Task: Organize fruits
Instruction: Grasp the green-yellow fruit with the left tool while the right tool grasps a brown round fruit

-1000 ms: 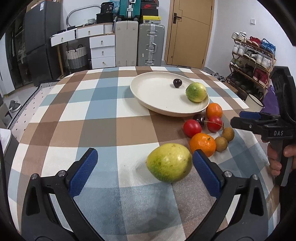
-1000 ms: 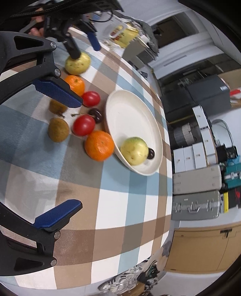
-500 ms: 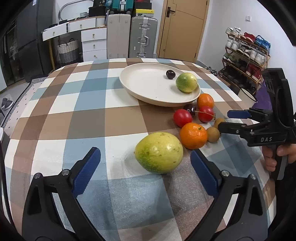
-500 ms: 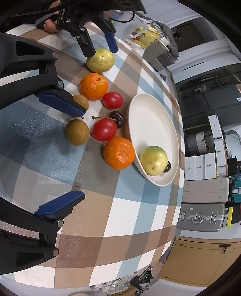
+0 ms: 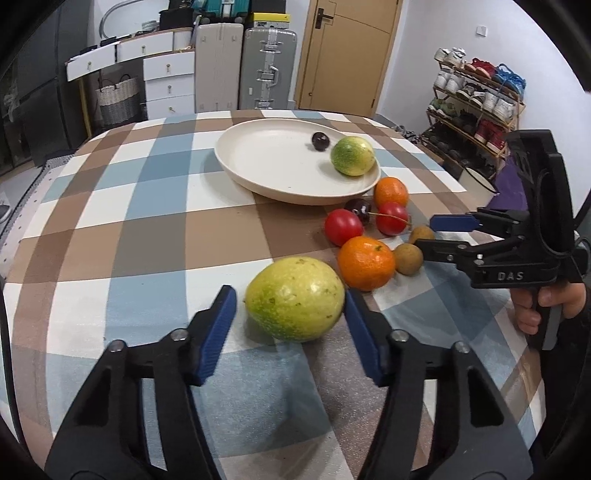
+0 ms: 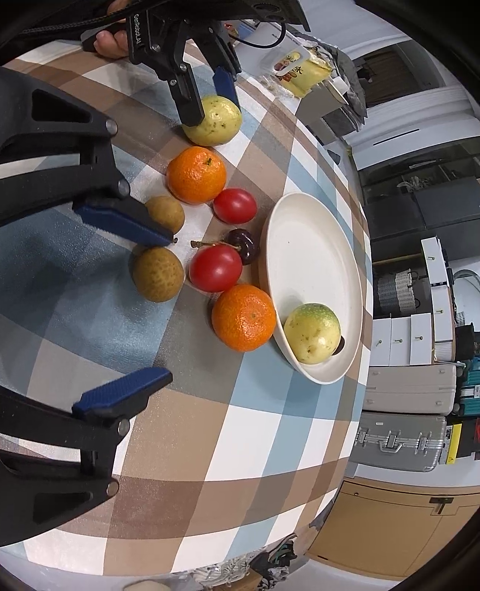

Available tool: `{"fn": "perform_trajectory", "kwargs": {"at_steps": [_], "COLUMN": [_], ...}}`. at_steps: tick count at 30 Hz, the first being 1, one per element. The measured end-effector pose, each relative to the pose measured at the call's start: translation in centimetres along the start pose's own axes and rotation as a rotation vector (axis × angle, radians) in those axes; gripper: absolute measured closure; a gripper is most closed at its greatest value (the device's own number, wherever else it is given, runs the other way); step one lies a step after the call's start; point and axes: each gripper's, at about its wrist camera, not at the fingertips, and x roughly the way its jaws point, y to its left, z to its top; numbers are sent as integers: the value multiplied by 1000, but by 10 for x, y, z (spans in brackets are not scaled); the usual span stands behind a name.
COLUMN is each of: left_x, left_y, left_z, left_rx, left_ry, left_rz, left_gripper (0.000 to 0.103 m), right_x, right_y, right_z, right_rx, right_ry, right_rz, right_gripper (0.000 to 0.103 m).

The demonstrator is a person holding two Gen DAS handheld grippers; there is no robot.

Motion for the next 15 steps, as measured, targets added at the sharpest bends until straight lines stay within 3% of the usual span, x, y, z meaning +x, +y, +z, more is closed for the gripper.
{"fn": "perform_trajectory", "kwargs": {"at_steps": [10, 15], "left_x": [-2, -2], "left_y": [2, 4], "left_z": [-1, -1], "left_rx": [-14, -21], "left_ry": [-8, -13], "left_rz": [-13, -13], "left_gripper": [51, 51], "right_x": [-1, 0], "right_y": [5, 9], "right_z": [0, -2], "right_rx": [-18, -40], "right_ry": [-10, -8], "right_rz": [18, 25], "right_gripper": [45, 56]}}
